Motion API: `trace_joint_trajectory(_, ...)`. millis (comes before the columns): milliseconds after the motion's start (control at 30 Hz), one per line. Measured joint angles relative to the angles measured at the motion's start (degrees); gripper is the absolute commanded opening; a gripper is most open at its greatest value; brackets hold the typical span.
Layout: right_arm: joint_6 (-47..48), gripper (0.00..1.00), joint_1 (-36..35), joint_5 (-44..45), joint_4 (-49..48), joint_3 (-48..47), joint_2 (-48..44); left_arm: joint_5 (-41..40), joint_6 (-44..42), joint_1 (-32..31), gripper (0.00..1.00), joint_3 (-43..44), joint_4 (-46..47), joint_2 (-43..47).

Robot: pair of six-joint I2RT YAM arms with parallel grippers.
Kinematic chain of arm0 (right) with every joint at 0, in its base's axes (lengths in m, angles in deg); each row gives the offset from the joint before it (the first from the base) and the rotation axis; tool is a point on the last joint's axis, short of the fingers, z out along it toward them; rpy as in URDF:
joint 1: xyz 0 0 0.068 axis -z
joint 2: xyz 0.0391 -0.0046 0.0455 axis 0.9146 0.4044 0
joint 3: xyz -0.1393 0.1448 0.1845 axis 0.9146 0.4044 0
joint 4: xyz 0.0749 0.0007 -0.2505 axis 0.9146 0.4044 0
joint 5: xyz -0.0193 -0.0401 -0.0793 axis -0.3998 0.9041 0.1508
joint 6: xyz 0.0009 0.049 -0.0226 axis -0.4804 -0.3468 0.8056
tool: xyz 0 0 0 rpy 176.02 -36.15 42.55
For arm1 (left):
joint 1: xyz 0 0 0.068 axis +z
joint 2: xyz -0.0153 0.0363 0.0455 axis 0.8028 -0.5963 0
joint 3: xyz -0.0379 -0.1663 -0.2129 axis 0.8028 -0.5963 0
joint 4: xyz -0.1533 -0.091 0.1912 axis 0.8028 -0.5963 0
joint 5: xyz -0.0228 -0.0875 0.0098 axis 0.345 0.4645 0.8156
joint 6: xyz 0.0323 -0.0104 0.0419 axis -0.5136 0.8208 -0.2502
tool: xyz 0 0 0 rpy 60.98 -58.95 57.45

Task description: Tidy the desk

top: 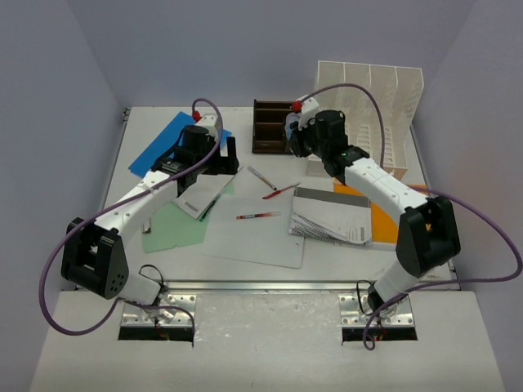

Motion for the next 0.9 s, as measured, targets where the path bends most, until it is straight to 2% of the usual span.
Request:
trace_joint_trajectory(200, 5.00, 0.00, -2.95, 1.08, -15.32, -8.65, 13.83, 3.60, 1.98, 2.72, 1.00, 0.06, 0.16, -0.14)
trace_joint_trajectory(367, 7.61, 0.00, -4.14, 3.68, -24.20, -10.94, 22.68, 5.32, 3.57, 6.20, 1.00, 0.09, 0.92, -1.04)
trace_joint_trajectory(633, 12.43, 0.00, -4.95, 6.81, -35.35, -10.51, 29.15, 7.17, 4.48, 9.42, 1.00, 0.11, 1.43, -3.08)
trace_joint_trajectory(900, 14.90, 0.00, -4.93, 8.13, -40.63, -11.65, 33.74, 8.49, 4.48, 10.91, 1.00, 0.11, 1.71, -4.52)
